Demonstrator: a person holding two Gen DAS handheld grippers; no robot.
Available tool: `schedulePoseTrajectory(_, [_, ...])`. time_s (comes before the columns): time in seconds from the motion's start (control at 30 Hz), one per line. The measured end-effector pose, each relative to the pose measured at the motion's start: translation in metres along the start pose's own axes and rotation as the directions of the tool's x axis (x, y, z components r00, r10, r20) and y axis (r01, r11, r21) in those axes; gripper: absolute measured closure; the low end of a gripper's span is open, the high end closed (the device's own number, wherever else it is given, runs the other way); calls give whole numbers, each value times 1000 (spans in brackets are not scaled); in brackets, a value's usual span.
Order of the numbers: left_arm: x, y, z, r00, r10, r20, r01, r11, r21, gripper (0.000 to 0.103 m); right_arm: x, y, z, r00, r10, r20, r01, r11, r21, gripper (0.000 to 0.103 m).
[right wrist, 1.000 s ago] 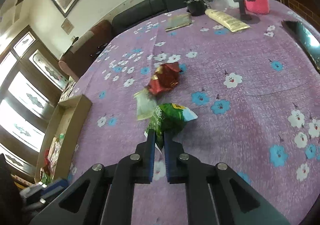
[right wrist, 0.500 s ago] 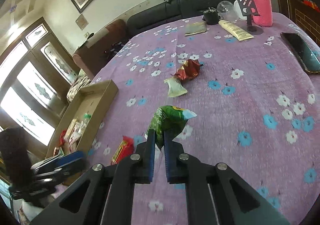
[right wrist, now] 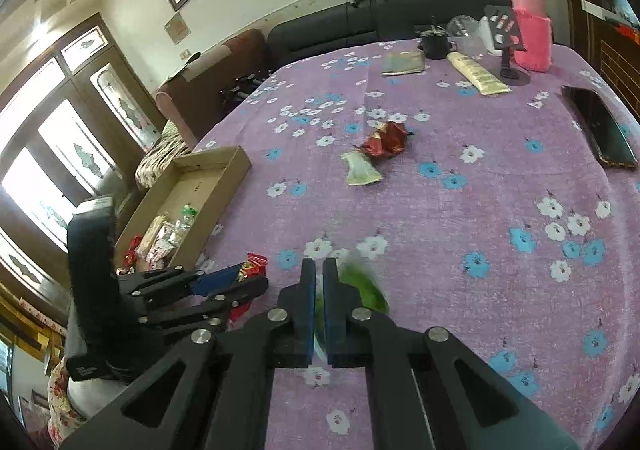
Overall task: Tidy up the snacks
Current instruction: 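Carry both packets over the cardboard tray and open both tools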
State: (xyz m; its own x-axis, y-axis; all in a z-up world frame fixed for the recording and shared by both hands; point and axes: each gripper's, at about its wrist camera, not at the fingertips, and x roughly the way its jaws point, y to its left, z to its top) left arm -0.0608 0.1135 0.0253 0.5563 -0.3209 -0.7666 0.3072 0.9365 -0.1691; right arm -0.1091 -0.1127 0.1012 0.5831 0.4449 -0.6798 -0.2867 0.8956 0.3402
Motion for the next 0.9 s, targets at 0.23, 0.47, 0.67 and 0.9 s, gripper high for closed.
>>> schedulePoseTrajectory(0.23, [-60,44,-12,989,-80,125,99,983,-156,84,13,3,0,999,-45,-10,45,999,-21,86])
schedulePoseTrajectory(0.47, [-98,79,-31,976,-75,204,126,959,-252,84,32,20,-22,994,-91,-56,86,992,-97,35])
schedulePoseTrajectory(0.67, [-119,114,-46,972,21,235,60,942,-330,84,62,24,-32,984,-139,-113,126,986,-112,73])
schedulePoseTrajectory(0.9, [-128,163,-70,969,71,238,43,896,-442,84,48,34,-24,990,-121,-75,113,988,-106,77])
